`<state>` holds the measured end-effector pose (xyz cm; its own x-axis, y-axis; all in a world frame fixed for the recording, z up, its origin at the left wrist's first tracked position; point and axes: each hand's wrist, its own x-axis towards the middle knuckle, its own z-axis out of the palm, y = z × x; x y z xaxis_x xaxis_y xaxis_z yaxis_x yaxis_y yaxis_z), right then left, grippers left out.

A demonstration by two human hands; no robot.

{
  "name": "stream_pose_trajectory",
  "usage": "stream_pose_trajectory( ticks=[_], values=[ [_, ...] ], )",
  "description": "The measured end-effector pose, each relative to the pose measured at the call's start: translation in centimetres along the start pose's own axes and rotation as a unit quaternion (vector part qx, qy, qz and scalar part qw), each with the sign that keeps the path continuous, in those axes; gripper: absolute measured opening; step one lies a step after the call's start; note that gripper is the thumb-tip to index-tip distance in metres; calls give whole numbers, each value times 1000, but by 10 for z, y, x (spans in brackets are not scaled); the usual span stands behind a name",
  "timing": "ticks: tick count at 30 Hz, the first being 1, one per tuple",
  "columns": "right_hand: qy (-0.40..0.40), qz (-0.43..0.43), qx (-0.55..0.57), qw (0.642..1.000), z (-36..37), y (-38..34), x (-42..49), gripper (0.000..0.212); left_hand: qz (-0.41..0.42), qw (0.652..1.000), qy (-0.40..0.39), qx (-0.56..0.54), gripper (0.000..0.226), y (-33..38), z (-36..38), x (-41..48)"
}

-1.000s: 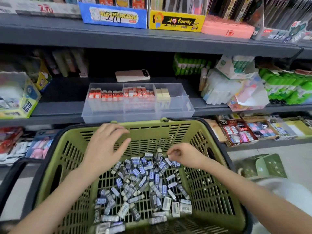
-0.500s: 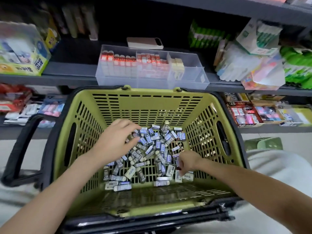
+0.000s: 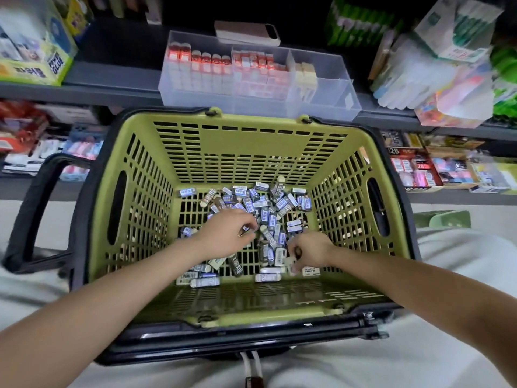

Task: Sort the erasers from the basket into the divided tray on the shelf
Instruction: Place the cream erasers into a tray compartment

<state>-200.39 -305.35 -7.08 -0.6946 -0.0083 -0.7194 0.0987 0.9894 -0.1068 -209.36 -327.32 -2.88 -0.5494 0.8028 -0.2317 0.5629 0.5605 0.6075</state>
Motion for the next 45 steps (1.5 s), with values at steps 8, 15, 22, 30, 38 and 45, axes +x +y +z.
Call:
stream_pose_trajectory(
  ticks=[8,15,22,30,38,45],
  values=[
    [-5,-80,544,835,-48,-21,-13,15,-244,747,-108,-609,28,34,20,21],
    [-69,166,300,937,-9,-9,14,33,-295,765,-71,-568,19,5,27,20],
    [55,246,339,906,19,-40,23,33,-319,741,-74,-586,19,-3,27,25],
    [43,224,341,912,14,-39,15,25,-333,761,-98,-549,16,-7,36,24],
    [-69,106,651,748,-26,-39,3,35,-305,752,-191,-553,41,-6,38,21],
    [-143,37,408,901,-35,2,-2,13,-289,735,-170,-589,43,1,38,22]
  ],
)
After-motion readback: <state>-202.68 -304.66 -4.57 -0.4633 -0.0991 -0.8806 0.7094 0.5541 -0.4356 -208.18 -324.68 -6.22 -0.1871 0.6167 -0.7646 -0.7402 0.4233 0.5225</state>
